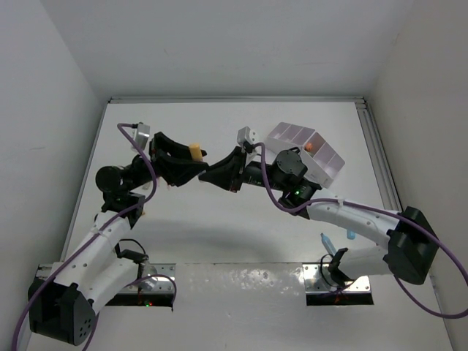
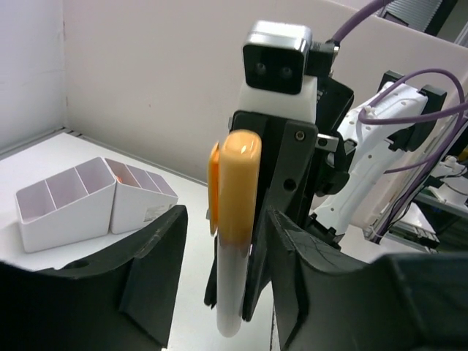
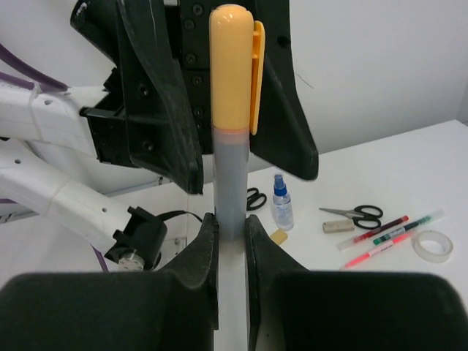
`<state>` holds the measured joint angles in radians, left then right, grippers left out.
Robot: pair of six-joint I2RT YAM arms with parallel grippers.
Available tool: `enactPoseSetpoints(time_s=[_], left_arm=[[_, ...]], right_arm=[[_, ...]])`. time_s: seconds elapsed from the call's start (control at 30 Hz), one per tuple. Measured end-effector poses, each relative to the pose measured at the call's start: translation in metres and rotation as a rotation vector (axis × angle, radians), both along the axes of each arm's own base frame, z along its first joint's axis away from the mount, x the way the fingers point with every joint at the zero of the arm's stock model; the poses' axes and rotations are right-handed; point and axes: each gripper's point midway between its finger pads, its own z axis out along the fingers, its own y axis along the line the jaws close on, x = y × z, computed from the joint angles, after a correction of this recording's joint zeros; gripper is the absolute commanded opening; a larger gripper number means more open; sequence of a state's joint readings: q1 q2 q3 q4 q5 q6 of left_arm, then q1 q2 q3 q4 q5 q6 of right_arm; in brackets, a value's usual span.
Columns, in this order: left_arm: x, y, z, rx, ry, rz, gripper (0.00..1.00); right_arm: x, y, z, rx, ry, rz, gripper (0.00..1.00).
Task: Sort the stationery into containers
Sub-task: Close the pen cap on the pen.
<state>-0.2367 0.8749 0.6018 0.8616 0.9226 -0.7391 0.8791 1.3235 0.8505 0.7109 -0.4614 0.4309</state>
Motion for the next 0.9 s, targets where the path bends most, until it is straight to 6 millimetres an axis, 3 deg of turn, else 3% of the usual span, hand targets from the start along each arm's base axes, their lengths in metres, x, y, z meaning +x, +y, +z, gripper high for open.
enactPoseSetpoints(time_s=[0.13, 0.27, 0.4, 0.63, 0.8, 0.9], left_arm=[[0.003, 0.0, 0.0, -0.003, 0.019, 0.013, 0.48], [0.006, 0.001, 0.008, -0.01, 0.024, 0.023, 0.45], [0.007, 0.001, 0.015, -0.019, 0.014, 0.028, 0.25], [0.008, 0.001, 0.013, -0.013, 0.024, 0.026, 0.25], [0.007, 0.001, 0.012, -0.01, 0.022, 0.023, 0.03], [0.007, 0.001, 0.013, -0.009, 0.021, 0.022, 0.0]], right_arm=[[-0.002, -0.002, -0.016, -0.026, 0.022, 0.004, 0.0], [-0.004, -0.004, -0.031, -0.054, 0.045, 0.005, 0.0], [-0.006, -0.006, -0.032, -0.054, 0.048, 0.004, 0.0], [-0.007, -0.009, -0.032, -0.053, 0.048, 0.002, 0.0], [-0.006, -0.009, -0.032, -0.054, 0.051, -0.001, 0.0], [-0.006, -0.01, -0.032, -0.054, 0.053, -0.002, 0.0]])
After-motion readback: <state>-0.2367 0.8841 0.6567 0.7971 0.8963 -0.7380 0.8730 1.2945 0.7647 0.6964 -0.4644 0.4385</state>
